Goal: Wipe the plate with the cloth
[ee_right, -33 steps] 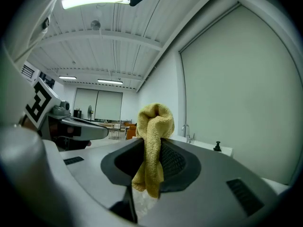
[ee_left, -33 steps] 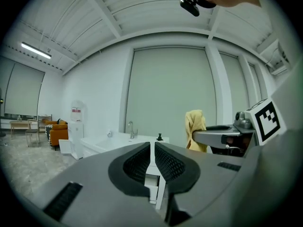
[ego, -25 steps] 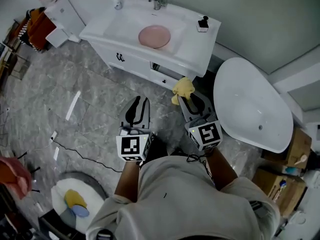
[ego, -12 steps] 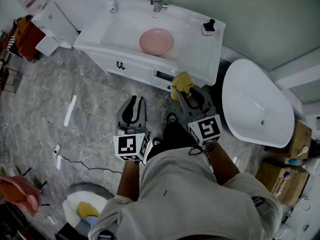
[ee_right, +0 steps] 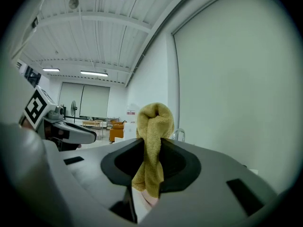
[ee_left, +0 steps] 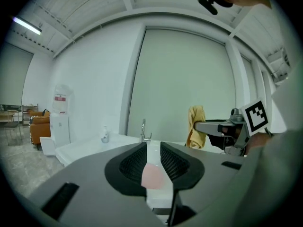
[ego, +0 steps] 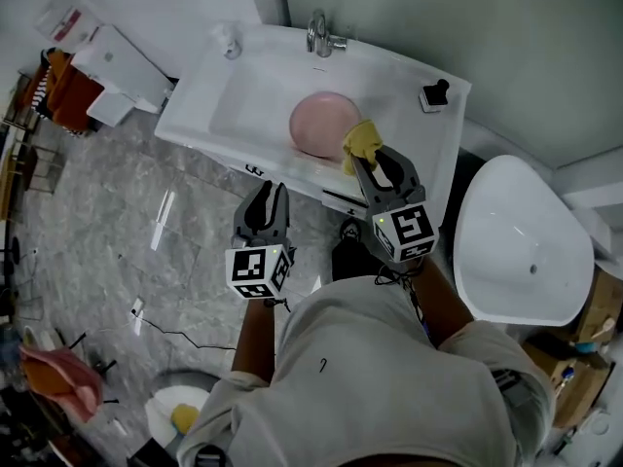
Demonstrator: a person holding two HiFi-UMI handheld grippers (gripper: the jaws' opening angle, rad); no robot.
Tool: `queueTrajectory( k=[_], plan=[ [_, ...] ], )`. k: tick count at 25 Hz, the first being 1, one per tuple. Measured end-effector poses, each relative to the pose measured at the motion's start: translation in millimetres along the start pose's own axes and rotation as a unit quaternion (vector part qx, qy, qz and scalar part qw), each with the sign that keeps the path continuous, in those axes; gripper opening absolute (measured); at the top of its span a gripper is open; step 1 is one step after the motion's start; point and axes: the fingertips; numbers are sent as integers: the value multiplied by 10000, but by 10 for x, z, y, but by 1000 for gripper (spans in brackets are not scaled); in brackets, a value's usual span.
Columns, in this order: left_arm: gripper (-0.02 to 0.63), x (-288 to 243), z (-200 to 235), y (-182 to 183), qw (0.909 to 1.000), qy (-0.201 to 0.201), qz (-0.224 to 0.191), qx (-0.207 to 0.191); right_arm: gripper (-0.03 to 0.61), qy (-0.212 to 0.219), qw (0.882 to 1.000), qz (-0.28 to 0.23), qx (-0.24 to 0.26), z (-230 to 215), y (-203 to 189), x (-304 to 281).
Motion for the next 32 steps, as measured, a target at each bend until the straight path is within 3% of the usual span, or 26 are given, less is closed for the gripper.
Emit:
queueTrajectory(
  k=[4,9,19,22,27,32],
  plan=[
    [101,-648,247,80,9995,89,305,49,89,158,9995,195,-170,-409,-20,-525],
    [101,-1346,318,-186,9939,-430,849,549,89,247,9963,669,-478,-748,-373,-1000],
    [101,-2488,989,-514,9760,-1054,1902,143,91,5,9847,1515,-866,-1012,-913,-1917],
    [101,-2882,1250,-778,9613,-1381,2383,55,91,-313,9765,1882,-999,-1127,-1141,-2192],
    [101,-3356,1668,-1429,9205,-1931,3397,3,91,-782,9537,2527,-1428,-1176,-1650,-2581],
    [101,-3628,1866,-2065,8825,-2321,4091,-11,91,-1154,9254,3168,-1733,-1070,-2188,-2658]
  ],
)
Point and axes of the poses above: the fingertips, and each gripper's own axes: x backward along the fingers, z to its left, y out of its top, and after that the axes turned 5 degrees about -y, right-handed
